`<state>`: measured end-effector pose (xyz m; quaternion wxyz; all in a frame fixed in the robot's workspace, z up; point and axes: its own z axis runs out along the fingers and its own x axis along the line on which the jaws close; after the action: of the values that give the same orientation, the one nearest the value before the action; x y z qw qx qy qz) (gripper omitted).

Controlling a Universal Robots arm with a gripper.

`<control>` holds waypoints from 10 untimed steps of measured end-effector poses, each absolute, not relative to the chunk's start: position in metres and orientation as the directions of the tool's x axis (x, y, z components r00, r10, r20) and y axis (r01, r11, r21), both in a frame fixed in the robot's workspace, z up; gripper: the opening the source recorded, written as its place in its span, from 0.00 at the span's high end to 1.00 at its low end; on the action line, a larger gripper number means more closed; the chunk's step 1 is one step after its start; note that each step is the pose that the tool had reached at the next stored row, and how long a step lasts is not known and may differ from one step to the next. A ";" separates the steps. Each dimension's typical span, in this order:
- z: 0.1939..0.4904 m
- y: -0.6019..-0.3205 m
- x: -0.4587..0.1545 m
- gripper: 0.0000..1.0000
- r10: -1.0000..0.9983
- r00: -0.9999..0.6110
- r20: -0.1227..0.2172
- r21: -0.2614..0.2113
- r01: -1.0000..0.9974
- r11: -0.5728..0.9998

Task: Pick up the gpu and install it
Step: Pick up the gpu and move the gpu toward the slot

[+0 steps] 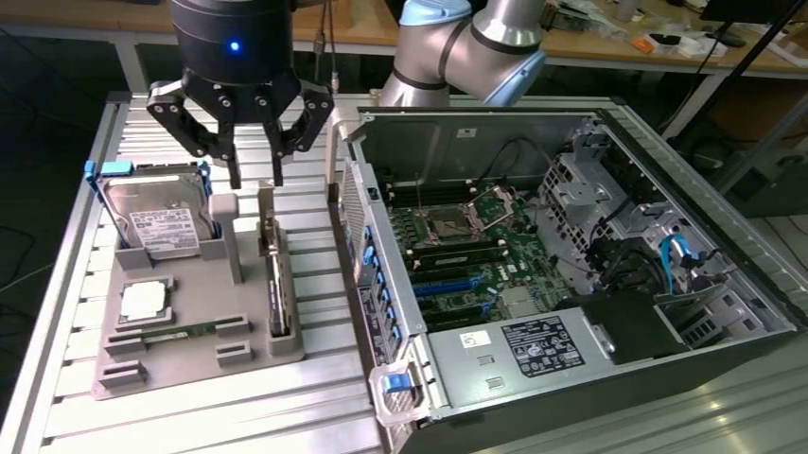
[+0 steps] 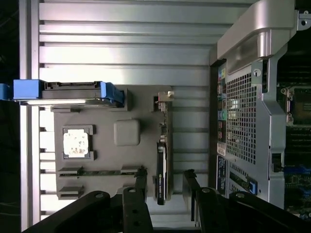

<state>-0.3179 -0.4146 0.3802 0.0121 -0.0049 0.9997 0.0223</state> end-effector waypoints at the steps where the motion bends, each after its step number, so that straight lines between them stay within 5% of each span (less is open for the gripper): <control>1: 0.378 -0.415 -0.318 0.57 -0.011 -1.000 -0.024 0.044 -0.012 0.999; 10: 0.361 -0.418 -0.318 0.57 -0.028 -0.999 -0.024 0.044 -0.029 0.999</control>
<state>-0.3179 -0.4179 0.3610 0.0116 -0.0141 0.9996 0.0224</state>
